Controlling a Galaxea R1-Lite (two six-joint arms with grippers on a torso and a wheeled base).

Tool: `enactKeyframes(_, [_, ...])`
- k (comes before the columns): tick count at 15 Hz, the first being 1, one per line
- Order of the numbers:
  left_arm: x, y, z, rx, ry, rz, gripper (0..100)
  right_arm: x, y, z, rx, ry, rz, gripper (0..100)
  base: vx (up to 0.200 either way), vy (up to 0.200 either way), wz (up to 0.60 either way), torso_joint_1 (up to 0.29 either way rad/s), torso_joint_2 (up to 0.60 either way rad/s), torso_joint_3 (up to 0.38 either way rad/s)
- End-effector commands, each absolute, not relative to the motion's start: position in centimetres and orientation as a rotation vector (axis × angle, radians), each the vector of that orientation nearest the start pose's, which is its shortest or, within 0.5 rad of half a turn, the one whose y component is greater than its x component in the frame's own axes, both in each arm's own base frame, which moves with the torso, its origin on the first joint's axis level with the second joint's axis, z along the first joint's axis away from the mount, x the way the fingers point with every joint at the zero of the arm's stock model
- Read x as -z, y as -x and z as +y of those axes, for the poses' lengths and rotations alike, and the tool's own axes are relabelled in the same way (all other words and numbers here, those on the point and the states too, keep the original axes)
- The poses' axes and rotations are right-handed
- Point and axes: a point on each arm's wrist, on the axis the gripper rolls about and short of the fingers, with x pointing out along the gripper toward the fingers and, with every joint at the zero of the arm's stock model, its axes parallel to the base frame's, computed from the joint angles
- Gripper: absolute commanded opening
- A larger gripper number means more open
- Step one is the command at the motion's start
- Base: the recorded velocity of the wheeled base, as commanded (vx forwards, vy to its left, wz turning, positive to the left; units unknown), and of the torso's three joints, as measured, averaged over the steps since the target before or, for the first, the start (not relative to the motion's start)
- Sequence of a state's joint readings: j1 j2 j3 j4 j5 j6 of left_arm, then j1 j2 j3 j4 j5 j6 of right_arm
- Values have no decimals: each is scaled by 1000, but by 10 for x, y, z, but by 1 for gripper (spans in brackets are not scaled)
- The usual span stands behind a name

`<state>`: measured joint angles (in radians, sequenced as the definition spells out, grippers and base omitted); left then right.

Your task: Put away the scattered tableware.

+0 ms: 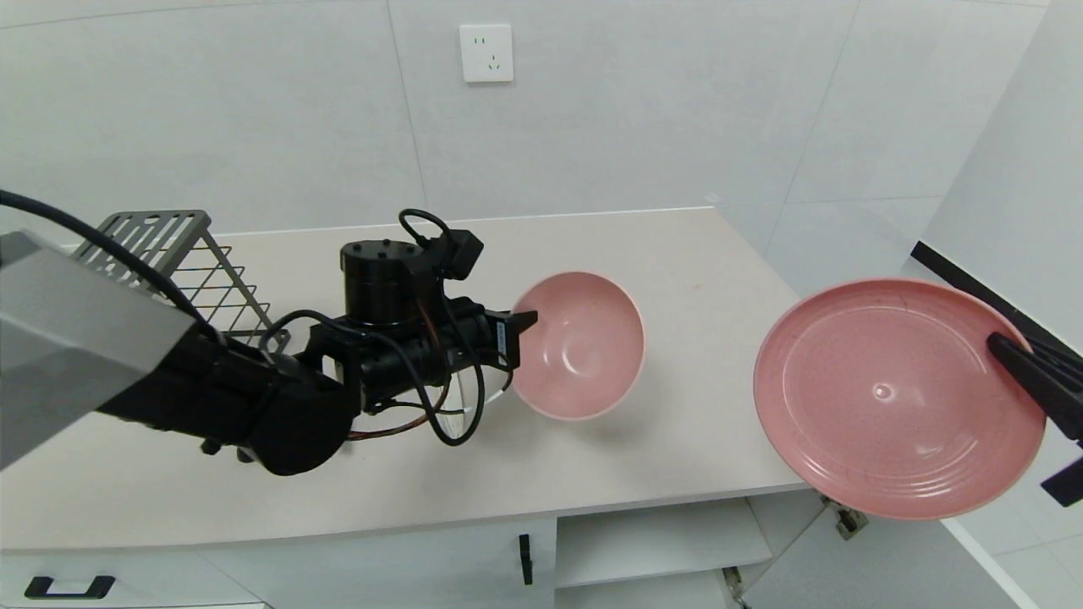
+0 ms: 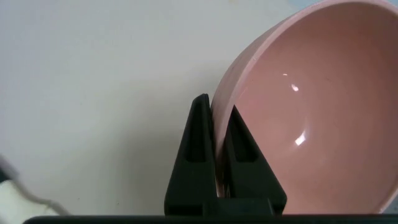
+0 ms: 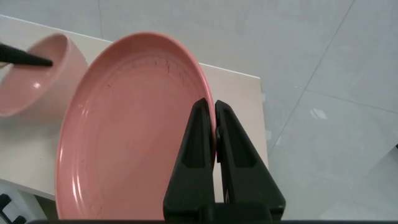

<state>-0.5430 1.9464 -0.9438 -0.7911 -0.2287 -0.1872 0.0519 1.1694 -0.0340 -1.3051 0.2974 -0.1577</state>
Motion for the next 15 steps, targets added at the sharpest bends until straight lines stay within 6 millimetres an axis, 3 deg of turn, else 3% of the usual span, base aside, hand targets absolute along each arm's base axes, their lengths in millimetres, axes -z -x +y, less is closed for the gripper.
enactKeyframes(1, [-187,-276,-163,733,162,183,0,-169,-124,13,-333,174,-207,0,0,0,0,0,0,0])
enactKeyframes(3, [-189,-253,-149,732,162,183,0,-173,-126,13,-330,173,-225,0,0,0,0,0,0,0])
enactKeyframes(5, [-185,-220,-120,698,162,195,0,-176,-126,13,-332,152,-233,0,0,0,0,0,0,0])
enactKeyframes(8, [-178,-197,-101,704,135,152,0,-183,-127,13,-328,141,-264,0,0,0,0,0,0,0])
enactKeyframes(11, [-156,-186,-88,697,135,161,0,-180,-126,12,-319,129,-251,0,0,0,0,0,0,0])
enactKeyframes(15, [-157,-169,-77,695,164,76,0,-178,-126,17,-359,118,-237,0,0,0,0,0,0,0])
